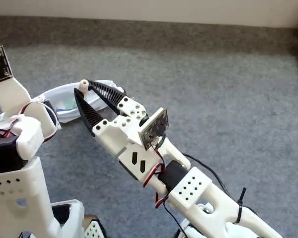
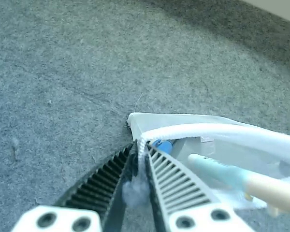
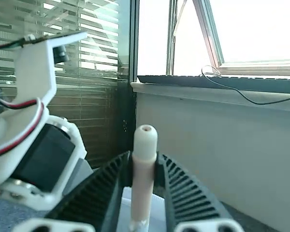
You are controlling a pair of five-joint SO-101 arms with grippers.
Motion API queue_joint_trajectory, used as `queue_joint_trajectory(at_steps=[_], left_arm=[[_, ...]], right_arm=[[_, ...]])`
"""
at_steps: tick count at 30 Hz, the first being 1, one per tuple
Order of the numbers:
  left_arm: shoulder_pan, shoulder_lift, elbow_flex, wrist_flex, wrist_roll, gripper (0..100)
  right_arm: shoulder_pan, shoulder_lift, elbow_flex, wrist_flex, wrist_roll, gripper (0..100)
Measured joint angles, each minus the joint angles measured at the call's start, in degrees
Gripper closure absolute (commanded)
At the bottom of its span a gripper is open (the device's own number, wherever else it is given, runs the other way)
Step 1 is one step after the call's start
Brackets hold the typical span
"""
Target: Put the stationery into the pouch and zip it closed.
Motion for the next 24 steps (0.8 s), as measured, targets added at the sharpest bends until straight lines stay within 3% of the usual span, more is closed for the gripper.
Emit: queue_joint_trajectory(at_steps=[11,17,24], left_arm=[[0.0,0.0,0.0,0.0,0.0,99],[0.0,0.0,0.0,0.0,0.0,99],[0.0,0.0,0.53,0.0,0.0,99]], right_arm=[[0.0,-4.66,0.0,13.98,0.0,78.9],[0.0,-14.15,-0.09,26.46,0.0,78.9],[4.04,-15.03,-3.69,39.74,-0.53,78.9]])
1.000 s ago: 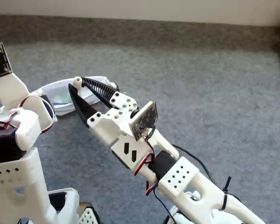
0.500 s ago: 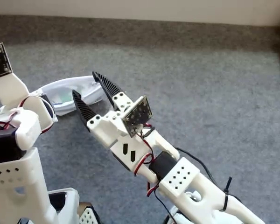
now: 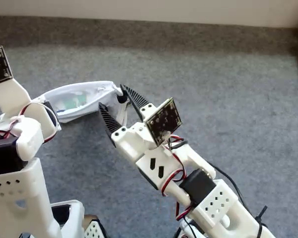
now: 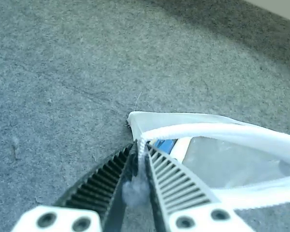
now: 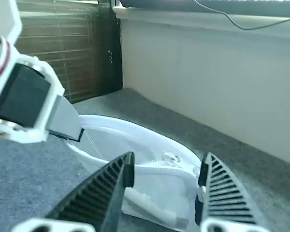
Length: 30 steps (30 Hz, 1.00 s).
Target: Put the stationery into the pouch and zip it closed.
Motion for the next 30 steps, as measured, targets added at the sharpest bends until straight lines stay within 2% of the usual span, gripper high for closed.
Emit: queue_joint_trajectory(at_steps=[3,11,17,23,30], left_arm=[[0.0,0.0,0.09,0.0,0.0,99],[0.0,0.0,0.09,0.0,0.0,99],[0.0,0.0,0.09,0.0,0.0,99],[0.0,0.0,0.09,0.0,0.0,99],[0.0,0.0,0.09,0.0,0.0,99]], right_arm=[[0.35,0.0,0.0,3.25,0.0,78.9],[2.46,0.0,0.0,3.43,-0.09,78.9],[5.36,7.12,0.0,3.43,-4.4,78.8],[5.71,15.3,0.0,1.05,-4.75,78.8],[5.71,18.37,0.0,-4.57,-4.75,78.9]])
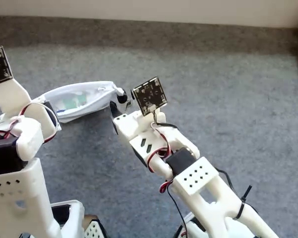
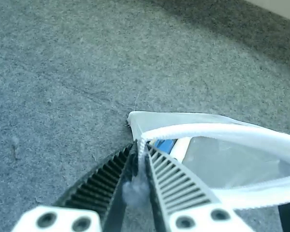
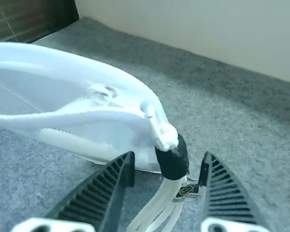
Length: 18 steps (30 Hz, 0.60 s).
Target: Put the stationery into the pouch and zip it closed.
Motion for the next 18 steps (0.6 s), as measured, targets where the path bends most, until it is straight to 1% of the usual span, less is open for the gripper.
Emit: queue_joint_trajectory(at_steps=[7,9,14,18], left_arm=[[0.0,0.0,0.0,0.0,0.0,99],[0.0,0.0,0.0,0.0,0.0,99],[0.0,0.0,0.0,0.0,0.0,99],[0.0,0.0,0.0,0.0,0.0,99]], right_arm=[[0.09,3.08,0.0,-1.85,0.0,78.9],[1.05,3.16,0.0,-1.85,0.0,79.3],[2.73,3.16,0.0,-1.85,0.0,89.6],[2.81,3.16,0.0,-1.85,0.0,90.3]])
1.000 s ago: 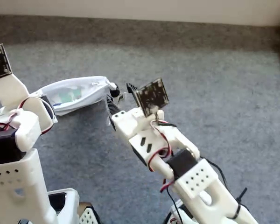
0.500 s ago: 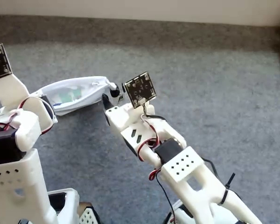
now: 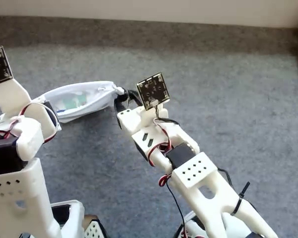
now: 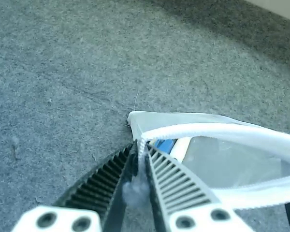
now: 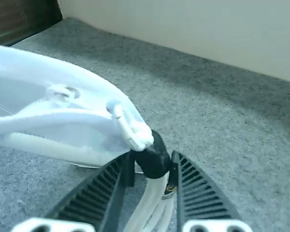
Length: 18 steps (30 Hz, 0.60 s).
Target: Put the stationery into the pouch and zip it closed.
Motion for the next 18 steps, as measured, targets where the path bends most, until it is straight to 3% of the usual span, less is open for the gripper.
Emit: queue_joint_trajectory(at_steps=[4,9,18], left_arm=[[0.0,0.0,0.0,0.0,0.0,99],[0.0,0.0,0.0,0.0,0.0,99],[0.0,0.0,0.0,0.0,0.0,99]], right_arm=[[0.0,0.0,0.0,0.0,0.0,89.6],[0.0,0.0,0.0,0.0,0.0,79.8],[0.0,0.0,0.0,0.0,4.04,79.6]])
